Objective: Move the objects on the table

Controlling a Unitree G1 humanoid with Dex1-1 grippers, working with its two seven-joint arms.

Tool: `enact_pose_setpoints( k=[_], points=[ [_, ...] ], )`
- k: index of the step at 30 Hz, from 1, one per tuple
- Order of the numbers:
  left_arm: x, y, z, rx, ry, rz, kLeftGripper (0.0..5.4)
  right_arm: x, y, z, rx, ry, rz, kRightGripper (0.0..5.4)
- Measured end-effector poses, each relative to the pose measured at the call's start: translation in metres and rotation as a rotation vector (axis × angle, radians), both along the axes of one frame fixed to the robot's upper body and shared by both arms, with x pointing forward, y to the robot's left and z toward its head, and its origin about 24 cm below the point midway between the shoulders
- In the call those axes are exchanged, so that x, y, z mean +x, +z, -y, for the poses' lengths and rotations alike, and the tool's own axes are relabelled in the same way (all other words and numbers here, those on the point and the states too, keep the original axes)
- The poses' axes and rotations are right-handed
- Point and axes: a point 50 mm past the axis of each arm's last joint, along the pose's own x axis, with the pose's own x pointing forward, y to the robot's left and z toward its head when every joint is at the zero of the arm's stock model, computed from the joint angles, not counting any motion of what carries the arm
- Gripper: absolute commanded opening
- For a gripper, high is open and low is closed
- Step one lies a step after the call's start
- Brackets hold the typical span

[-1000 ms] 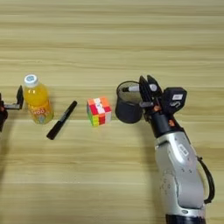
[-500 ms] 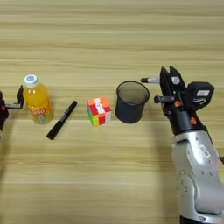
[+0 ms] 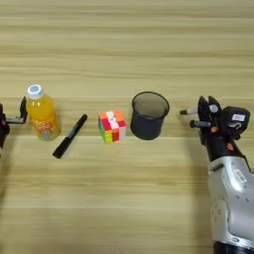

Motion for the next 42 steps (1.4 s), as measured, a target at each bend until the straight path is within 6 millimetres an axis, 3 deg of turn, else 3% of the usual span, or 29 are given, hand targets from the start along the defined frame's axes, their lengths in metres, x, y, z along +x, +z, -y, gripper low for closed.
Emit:
enact_pose_setpoints(
  k=[6, 14, 18, 27, 37, 42],
  points=[
    [0.000, 0.000, 0.000, 0.000, 0.007, 0.002, 5.40, 0.001, -0.012, -0.004, -0.067, 0.013, -0.003, 0.73],
    [0.000, 0.000, 0.000, -0.001, 0.008, 0.003, 5.40, -0.027, -0.052, -0.001, -0.124, 0.021, -0.174, 0.73],
    [0.000, 0.000, 0.000, -0.001, 0.008, 0.004, 5.40, -0.028, -0.056, 0.001, -0.123, 0.018, -0.195, 0.73],
    [0.001, 0.001, 0.000, -0.002, 0.013, 0.006, 5.40, -0.034, -0.066, -0.009, -0.123, 0.076, -0.277, 2.05],
    [0.001, 0.001, 0.000, -0.002, 0.014, 0.006, 5.40, -0.034, -0.060, -0.015, -0.125, 0.103, -0.251, 3.19],
    [0.001, 0.001, 0.000, -0.002, 0.014, 0.005, 5.40, -0.033, -0.046, -0.017, -0.141, 0.108, -0.190, 3.65]
  ],
)
